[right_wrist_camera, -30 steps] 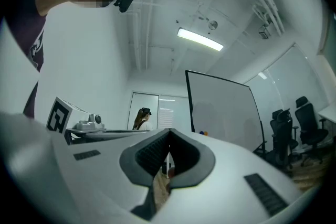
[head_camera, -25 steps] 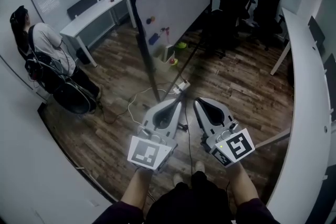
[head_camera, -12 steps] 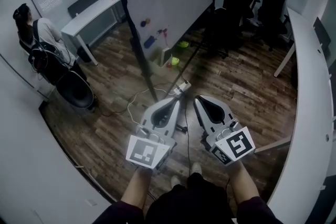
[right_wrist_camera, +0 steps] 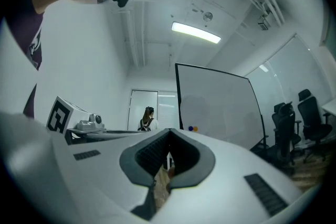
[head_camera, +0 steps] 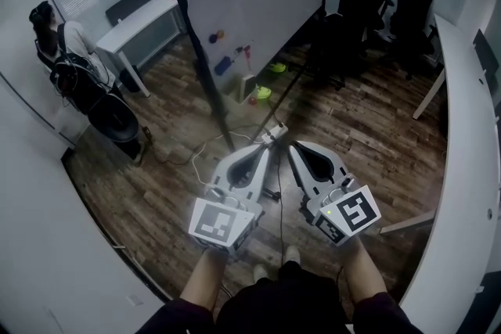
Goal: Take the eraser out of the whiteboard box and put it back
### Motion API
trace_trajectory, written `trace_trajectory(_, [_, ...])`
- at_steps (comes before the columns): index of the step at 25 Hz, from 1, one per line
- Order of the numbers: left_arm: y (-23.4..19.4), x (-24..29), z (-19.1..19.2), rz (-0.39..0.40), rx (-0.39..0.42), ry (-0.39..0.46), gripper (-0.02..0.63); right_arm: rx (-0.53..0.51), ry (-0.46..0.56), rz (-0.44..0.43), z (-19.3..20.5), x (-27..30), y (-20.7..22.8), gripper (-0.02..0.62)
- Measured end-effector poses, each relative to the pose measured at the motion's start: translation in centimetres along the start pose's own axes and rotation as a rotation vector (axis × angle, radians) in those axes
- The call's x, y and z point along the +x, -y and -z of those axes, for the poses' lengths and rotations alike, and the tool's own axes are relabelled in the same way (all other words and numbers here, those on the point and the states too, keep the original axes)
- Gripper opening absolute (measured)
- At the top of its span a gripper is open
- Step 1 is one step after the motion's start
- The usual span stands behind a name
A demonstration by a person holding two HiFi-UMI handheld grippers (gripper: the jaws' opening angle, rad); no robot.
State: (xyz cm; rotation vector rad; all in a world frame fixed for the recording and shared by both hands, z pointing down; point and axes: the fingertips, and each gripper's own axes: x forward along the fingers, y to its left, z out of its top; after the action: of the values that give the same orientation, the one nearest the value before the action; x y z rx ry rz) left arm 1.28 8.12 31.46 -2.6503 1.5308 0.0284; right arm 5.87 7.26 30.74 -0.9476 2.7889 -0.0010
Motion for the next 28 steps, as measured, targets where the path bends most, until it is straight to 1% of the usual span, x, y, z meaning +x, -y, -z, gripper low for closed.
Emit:
trace_trajectory(4, [-1.0,1.1,0.5,-0.01,-0.097,-0.068,0.005,0.099,-0.073,-0.004,0.8,0.7,1.1,0.003])
trace_trajectory(7, [-1.9,1.8,1.3,-0.026,-0.132,-0.123,0.005,0.185,-0.115,0.004,1.2,1.0,2.4,0.003])
trace_trajectory(9, [-2.3,2.3,1.5,-0.032,-0.142,-0.152,0.005,0.218,-0.129,0.009,1.3,1.0,3.4,0.003])
trace_trajectory(12, [-2.2,3.1,1.6,-0.03,-0.151,-0.168,0.005,0.236,-0.142,0.01,1.5,1.1,4.7,0.003])
trace_trajectory(15, [-2.1,3.9,1.5,-0.035,-0.147,-0.163,0.005,0.24,-0.145,-0.003,1.6,1.4,5.7,0.003])
trace_trajectory(23, [-1.7,6.2,2.0,-0.074,-0.133,-0.161,0.005,0.232,-0.158,-0.051,1.9,1.6,7.6,0.003])
trace_trajectory(28, [-2.3,6.9,2.5,-0.092,-0.126,-0.172,0.005,0.251,-0.162,-0.064,2.5,2.4,8.6,0.003])
